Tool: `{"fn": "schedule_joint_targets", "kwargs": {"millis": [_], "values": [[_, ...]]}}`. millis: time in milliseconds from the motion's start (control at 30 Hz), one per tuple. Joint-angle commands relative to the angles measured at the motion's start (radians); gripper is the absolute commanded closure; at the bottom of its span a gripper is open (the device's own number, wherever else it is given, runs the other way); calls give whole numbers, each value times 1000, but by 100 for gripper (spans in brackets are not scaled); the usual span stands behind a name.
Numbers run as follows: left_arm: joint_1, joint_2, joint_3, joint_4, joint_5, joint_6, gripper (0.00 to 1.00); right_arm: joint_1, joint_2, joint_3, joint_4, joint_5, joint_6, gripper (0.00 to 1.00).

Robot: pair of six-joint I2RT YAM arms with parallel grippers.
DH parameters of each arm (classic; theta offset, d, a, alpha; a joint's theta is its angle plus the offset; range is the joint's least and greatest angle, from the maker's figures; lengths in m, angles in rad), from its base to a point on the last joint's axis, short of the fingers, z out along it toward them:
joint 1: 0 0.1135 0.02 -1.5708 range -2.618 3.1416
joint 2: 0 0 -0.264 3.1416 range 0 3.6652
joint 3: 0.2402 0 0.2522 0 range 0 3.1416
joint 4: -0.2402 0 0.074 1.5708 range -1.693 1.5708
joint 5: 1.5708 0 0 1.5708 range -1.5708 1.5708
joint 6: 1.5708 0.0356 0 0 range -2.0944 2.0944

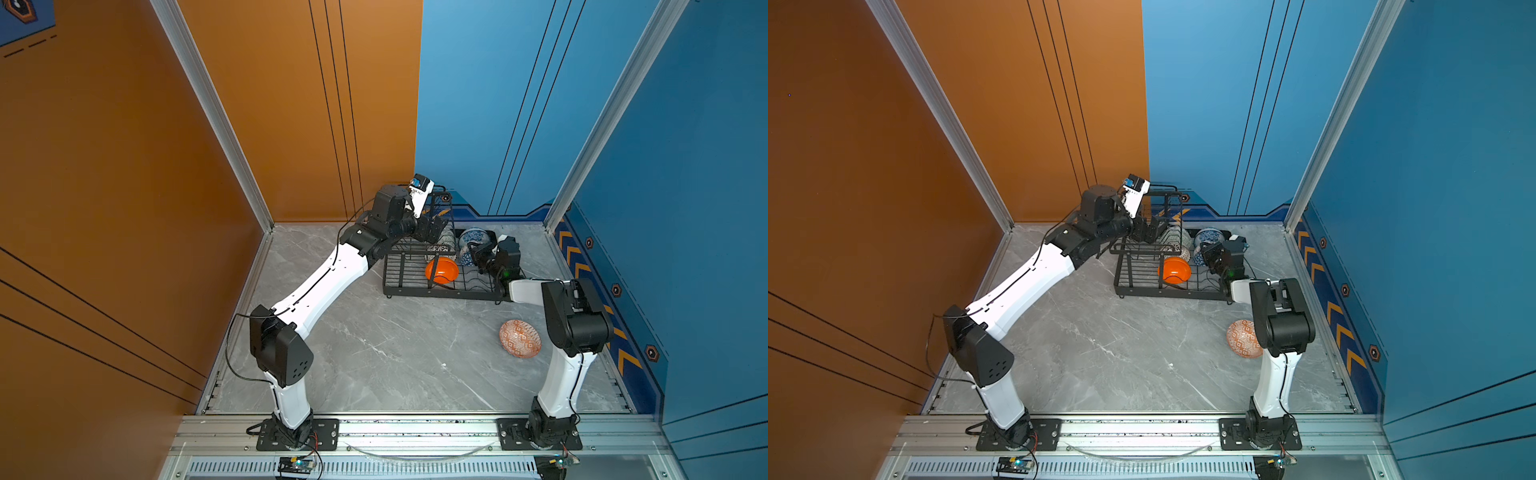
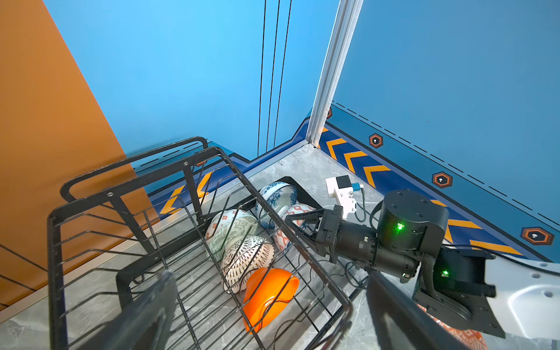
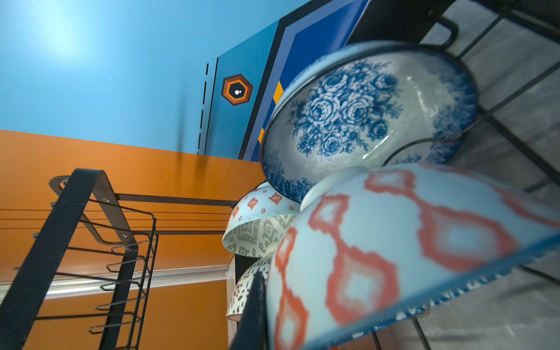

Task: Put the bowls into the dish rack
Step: 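Lower the bowl upright into the slot beside the floral bowl with the right gripper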

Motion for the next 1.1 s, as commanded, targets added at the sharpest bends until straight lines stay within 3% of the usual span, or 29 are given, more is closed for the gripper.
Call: {"fn": "schedule_joint_targets", "kwargs": {"millis": [0,433,867,1067], "values": [[-13,-10,-3,3,11,2,2,8,-45,-33,-86,58,18,100],[-25,-2,2,3,7,4,2,16,-60,-56,-150,86,25,100],[-29,-5,1,2,1,3,2,13,-63,9,-245,66,-20,80],[-30,-3,1,3,1,4,2,11,-69,29,-264,61,-37,78]]}}
